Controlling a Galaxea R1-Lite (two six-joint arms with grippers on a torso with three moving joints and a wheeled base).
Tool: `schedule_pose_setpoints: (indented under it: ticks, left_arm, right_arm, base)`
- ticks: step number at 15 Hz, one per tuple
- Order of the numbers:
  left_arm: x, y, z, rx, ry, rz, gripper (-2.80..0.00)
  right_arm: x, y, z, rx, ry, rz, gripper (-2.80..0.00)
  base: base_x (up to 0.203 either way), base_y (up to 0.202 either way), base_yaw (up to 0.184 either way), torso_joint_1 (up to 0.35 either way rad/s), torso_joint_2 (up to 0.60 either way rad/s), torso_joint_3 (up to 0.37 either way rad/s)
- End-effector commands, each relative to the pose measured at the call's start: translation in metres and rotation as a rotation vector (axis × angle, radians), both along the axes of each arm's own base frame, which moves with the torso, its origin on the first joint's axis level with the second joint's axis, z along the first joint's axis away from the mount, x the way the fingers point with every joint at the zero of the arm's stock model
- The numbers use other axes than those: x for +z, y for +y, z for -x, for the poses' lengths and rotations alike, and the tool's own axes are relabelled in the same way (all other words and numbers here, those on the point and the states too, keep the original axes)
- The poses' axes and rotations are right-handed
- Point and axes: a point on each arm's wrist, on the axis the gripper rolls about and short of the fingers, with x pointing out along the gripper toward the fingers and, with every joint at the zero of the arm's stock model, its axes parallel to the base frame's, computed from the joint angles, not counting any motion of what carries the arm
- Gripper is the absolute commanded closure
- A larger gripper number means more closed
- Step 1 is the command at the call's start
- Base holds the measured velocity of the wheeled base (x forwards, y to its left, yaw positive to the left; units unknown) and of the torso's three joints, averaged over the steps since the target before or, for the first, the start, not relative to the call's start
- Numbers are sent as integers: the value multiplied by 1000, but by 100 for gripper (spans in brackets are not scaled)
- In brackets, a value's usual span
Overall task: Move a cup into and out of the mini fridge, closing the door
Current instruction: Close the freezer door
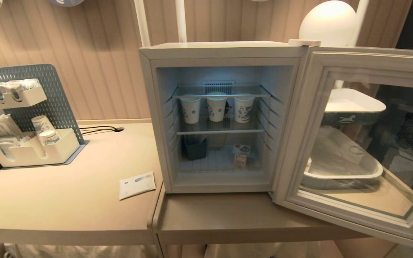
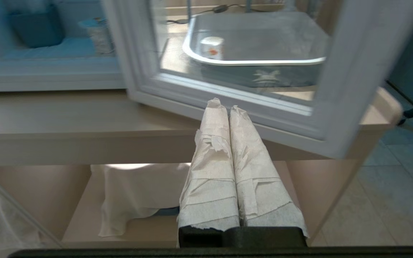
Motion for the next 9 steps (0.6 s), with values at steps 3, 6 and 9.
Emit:
schedule_pose_setpoints:
  ticks: [3, 6, 9]
  left_arm:
    - [0, 0, 0, 0, -1, 0, 0]
    - [0, 0, 0, 0, -1, 0, 0]
    - [0, 0, 0, 0, -2, 1, 0]
  right_arm:
    - [0, 0, 0, 1, 3, 0, 0]
    - [0, 0, 0, 1, 1, 0, 0]
    - [0, 0, 0, 1, 2, 0, 0]
  base:
    - [0, -195, 0, 1, 1, 1]
    - [0, -194, 1, 3, 6, 2]
    - [0, -192, 2, 2, 0, 5]
